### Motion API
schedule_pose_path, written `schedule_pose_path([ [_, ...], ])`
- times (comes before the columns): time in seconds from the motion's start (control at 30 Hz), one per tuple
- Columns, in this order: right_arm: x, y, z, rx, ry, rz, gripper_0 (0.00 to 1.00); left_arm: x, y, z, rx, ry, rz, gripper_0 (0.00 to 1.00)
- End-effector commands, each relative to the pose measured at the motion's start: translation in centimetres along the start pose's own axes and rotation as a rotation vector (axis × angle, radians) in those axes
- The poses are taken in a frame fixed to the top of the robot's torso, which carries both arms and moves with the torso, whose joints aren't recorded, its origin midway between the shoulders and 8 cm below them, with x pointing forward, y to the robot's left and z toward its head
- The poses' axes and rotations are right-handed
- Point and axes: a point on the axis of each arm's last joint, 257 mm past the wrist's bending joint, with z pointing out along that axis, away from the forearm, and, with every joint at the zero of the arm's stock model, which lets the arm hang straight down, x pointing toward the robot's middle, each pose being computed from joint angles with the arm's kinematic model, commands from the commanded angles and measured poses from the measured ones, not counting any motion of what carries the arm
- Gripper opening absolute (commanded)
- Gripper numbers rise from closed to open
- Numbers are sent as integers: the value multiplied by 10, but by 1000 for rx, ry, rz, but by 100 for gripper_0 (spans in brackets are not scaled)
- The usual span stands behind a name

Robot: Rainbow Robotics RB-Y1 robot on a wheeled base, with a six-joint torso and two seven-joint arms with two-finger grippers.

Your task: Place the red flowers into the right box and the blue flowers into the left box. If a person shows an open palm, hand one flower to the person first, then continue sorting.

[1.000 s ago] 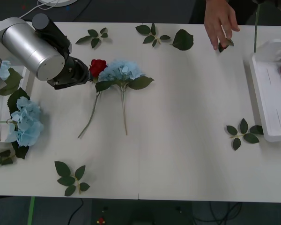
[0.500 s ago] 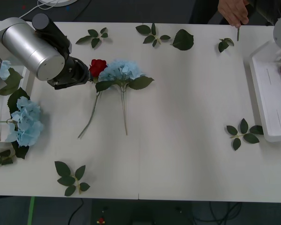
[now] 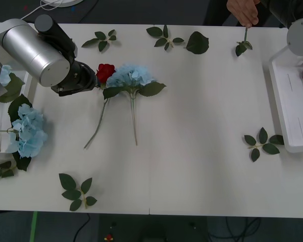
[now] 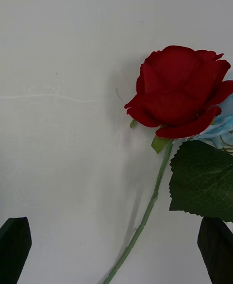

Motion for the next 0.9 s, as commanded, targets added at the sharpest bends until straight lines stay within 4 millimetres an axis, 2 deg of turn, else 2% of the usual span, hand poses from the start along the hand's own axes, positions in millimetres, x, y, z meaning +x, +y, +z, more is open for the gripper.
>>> schedule_pose_path([
  [0.03,-23,6,3,-6,-54,13,100,-30,-23,-17,34,-64,47,100],
  [0.9,-25,4,0,-11,-48,-47,100,-30,-23,-17,34,-64,47,100],
])
